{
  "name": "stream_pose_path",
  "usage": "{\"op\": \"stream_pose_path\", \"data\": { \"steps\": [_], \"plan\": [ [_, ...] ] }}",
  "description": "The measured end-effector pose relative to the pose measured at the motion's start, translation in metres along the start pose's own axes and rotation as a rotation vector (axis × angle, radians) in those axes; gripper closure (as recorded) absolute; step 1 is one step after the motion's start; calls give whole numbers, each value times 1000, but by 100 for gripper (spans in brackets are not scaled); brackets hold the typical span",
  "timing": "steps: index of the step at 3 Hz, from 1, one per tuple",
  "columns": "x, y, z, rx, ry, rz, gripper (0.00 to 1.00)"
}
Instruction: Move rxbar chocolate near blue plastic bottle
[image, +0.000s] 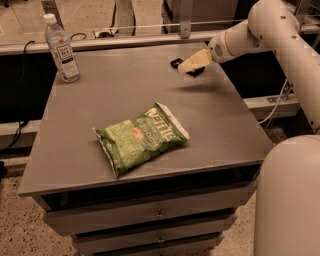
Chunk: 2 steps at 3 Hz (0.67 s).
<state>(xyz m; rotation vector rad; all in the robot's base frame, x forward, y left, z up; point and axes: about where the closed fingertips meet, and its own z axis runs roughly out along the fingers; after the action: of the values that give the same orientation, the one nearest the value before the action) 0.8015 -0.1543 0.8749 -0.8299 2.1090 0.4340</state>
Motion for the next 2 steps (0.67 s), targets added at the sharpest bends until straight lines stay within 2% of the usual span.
{"op": "stream_pose_path", "data": {
  "steps": [1,2],
  "plan": [
    [10,-4,5,4,12,18,0],
    [13,-4,12,-1,14,23,17]
  ]
}}
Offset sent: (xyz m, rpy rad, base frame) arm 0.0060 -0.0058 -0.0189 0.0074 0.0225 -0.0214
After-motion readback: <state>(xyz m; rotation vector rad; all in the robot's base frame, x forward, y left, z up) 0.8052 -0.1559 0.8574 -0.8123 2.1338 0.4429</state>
